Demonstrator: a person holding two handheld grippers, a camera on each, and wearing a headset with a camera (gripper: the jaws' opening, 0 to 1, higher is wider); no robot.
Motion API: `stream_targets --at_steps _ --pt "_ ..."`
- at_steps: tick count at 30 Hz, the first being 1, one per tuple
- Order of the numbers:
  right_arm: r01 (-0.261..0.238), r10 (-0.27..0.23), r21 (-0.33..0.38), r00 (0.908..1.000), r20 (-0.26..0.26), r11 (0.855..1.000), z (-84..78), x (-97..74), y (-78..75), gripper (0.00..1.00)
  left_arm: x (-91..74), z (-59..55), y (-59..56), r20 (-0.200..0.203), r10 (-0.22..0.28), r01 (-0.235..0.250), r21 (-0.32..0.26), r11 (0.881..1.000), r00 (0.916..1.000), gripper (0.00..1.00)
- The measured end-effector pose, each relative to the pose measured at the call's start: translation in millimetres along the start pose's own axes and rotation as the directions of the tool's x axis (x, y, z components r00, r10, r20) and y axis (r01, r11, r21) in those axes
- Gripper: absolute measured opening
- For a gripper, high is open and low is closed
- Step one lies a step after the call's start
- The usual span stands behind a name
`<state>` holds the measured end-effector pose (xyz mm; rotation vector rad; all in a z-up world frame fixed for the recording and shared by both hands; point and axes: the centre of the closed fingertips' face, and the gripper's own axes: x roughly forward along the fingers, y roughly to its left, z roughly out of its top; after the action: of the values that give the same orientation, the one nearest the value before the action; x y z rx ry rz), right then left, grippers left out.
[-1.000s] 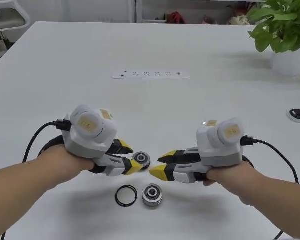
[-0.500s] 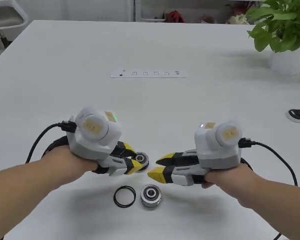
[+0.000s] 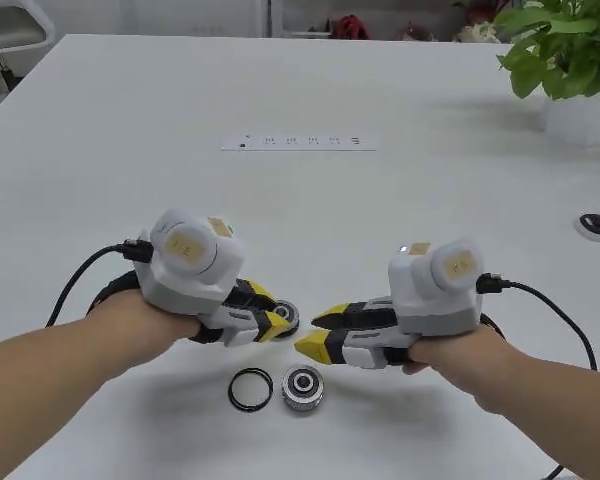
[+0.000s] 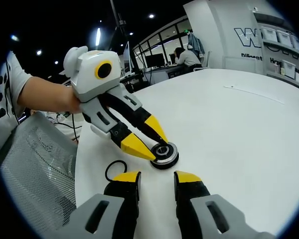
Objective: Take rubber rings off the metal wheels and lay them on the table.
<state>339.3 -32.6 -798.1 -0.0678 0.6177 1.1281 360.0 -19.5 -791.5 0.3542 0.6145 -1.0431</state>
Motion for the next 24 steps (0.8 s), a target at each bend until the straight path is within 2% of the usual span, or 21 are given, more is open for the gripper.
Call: stream_targets --at_steps 10,18,24 --pt "0.013 -0.013 -0.007 0.9999 0.005 1.0 2.4 4.0 -4.3 0.23 -0.5 0.2 1.2 0.013 0.013 -0.013 -0.008 1.0 0.9998 0.14" --pt "0.02 -0.02 -0.039 0.9998 0.003 0.999 5.6 13.6 -4.3 0.25 -0.1 -0.4 1.8 0.022 0.018 -0.017 -0.01 1.0 0.9996 0.14" --pt "0.045 -0.045 -0.068 0.999 0.008 0.997 9.0 19.9 -8.4 0.26 0.1 -0.8 2.3 0.025 0.02 -0.02 -0.013 1.0 0.9995 0.14"
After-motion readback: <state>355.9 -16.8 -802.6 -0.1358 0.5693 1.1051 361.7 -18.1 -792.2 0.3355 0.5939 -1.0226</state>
